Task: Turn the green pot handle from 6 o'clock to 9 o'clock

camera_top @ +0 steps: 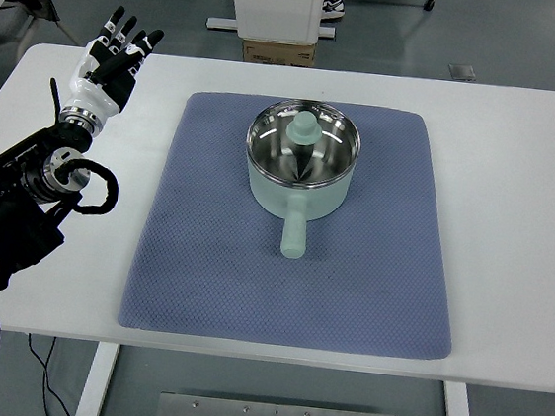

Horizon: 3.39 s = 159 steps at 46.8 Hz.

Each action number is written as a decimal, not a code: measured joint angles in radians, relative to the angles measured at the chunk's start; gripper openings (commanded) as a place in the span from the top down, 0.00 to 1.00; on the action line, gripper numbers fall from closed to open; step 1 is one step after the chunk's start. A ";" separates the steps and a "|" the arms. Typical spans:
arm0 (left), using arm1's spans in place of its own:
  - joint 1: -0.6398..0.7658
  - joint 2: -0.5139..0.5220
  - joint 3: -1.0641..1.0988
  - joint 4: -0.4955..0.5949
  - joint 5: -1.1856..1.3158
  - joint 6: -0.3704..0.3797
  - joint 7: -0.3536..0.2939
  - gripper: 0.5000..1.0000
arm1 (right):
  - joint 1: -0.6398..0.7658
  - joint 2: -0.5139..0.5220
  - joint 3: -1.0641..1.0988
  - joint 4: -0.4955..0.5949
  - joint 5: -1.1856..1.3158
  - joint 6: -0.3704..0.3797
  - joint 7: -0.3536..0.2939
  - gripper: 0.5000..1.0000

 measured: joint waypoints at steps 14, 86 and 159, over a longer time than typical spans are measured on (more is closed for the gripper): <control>0.003 -0.005 -0.005 0.003 -0.015 0.013 -0.001 0.00 | 0.000 0.000 0.000 -0.001 0.000 0.000 0.000 0.00; -0.028 0.049 0.009 -0.095 0.100 0.057 0.002 0.00 | 0.000 0.000 0.000 0.000 0.000 0.000 0.000 0.00; -0.135 0.346 0.217 -0.613 1.331 -0.063 -0.208 0.00 | 0.000 0.000 0.000 0.000 0.000 0.000 0.000 0.00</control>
